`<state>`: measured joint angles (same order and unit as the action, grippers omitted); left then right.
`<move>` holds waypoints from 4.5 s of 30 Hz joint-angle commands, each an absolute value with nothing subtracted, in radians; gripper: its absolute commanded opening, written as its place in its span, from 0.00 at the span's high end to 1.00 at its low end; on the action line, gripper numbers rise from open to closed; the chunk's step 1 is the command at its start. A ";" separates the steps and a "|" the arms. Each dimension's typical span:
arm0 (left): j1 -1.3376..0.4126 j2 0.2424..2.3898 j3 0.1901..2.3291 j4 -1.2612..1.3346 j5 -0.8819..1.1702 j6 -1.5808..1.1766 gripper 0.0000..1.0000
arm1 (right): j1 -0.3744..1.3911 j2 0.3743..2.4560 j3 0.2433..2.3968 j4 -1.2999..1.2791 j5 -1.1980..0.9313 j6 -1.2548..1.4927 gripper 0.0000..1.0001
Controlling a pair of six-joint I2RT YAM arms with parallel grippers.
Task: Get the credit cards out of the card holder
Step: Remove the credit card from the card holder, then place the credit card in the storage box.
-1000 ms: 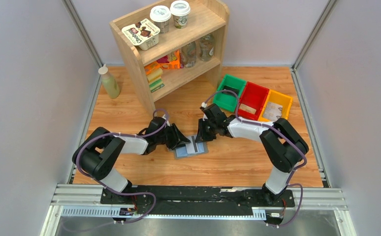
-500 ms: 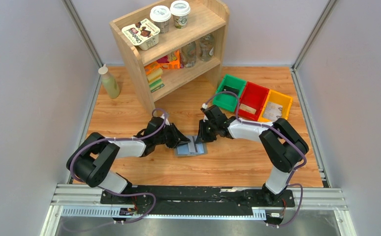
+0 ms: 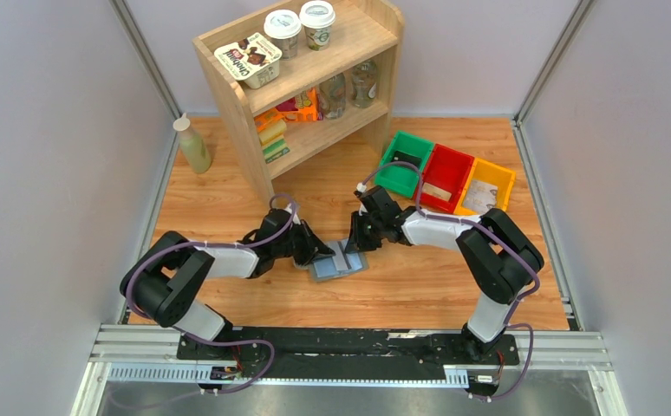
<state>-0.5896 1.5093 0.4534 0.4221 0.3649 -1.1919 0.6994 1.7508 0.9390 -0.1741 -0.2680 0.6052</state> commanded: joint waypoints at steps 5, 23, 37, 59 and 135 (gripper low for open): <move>-0.604 1.418 0.428 0.375 0.344 -1.147 0.99 | 0.703 1.787 0.897 -0.163 -0.206 0.597 0.87; -0.594 1.123 0.391 -0.043 0.154 -0.997 1.00 | 0.693 1.714 0.940 -0.228 -0.186 0.578 0.88; -0.658 0.934 0.616 -0.236 0.077 -0.496 1.00 | 0.689 1.461 1.118 -0.442 -0.130 0.666 0.25; -1.161 1.100 0.853 -0.045 -0.483 0.405 1.00 | 0.657 1.232 1.072 -0.416 -0.310 1.071 0.04; -0.314 0.396 0.960 -0.816 -0.385 -0.364 0.00 | -0.307 1.172 1.227 -0.687 0.132 0.423 0.00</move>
<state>-0.3199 0.4080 0.8944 -0.7986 -0.3103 -0.3985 -0.3065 1.2827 1.1675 -0.6182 0.0673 0.4217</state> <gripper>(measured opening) 0.999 0.998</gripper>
